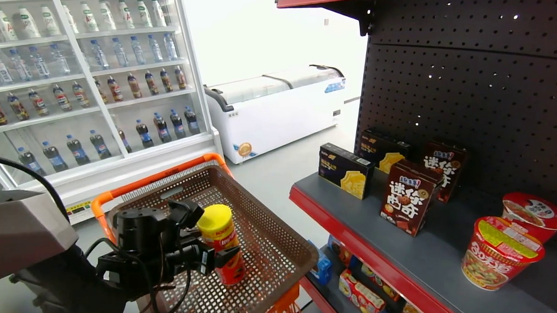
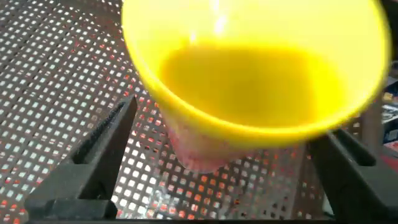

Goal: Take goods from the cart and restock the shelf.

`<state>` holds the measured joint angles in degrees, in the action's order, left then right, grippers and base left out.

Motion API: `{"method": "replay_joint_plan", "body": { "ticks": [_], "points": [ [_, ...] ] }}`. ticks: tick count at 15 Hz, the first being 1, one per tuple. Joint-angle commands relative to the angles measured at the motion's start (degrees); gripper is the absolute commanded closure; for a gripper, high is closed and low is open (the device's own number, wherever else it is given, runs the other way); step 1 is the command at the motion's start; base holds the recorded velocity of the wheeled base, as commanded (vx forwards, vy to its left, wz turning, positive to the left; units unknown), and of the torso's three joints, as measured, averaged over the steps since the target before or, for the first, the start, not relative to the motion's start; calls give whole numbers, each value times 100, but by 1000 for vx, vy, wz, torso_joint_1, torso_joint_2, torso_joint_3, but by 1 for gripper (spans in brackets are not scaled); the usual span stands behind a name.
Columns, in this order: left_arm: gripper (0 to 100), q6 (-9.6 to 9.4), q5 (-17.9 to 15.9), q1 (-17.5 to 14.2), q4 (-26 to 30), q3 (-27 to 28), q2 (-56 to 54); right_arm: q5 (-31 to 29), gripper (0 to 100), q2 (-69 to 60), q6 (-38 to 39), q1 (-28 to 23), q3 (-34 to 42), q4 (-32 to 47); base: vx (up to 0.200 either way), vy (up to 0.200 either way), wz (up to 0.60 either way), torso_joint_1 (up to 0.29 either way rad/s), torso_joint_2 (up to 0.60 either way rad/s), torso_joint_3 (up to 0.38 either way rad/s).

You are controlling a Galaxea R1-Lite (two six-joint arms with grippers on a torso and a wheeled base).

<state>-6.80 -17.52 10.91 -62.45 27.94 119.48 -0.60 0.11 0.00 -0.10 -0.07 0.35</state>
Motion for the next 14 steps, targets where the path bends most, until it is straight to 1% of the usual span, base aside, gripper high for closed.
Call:
{"method": "replay_joint_plan", "body": {
  "ticks": [1, 5, 6, 7, 8, 9, 10, 13, 14],
  "points": [
    [0, -207, 3, 16, -13, 177, 427, -2, 0, 7, 0, 1, -1, 0, 0, 0, 0, 0, 0, 0],
    [0, -146, 3, 157, -13, 282, 576, -2, 0, 7, 0, 1, -1, 0, 0, 0, 0, 0, 0, 0],
    [0, -137, 12, 201, -13, 423, 629, -2, 0, 7, 0, 1, -1, 0, 0, 0, 0, 0, 0, 0],
    [0, -40, 135, 280, 5, 722, 699, -2, 0, 7, 0, 1, -1, 0, 0, 0, 0, 0, 0, 0],
    [0, 65, 284, 315, 5, 871, 770, -2, 0, 7, 0, 1, -1, 0, 0, 0, 0, 0, 0, 0],
    [0, 65, 284, 315, 5, 871, 770, -2, 0, 7, 0, 1, -1, 0, 0, 0, 0, 0, 0, 0],
    [0, 100, 363, 350, 31, 1029, 823, -2, 0, 7, 0, 1, -1, 0, 0, 0, 0, 0, 0, 0],
    [0, 100, 372, 394, 5, 1056, 875, -2, 0, 7, 0, 1, -1, 0, 0, 0, 0, 0, 0, 0],
    [100, 65, 363, 394, -4, 985, 849, -2, 0, 7, 0, 1, -1, 0, 0, 0, 0, 0, 0, 0]
  ]
}}
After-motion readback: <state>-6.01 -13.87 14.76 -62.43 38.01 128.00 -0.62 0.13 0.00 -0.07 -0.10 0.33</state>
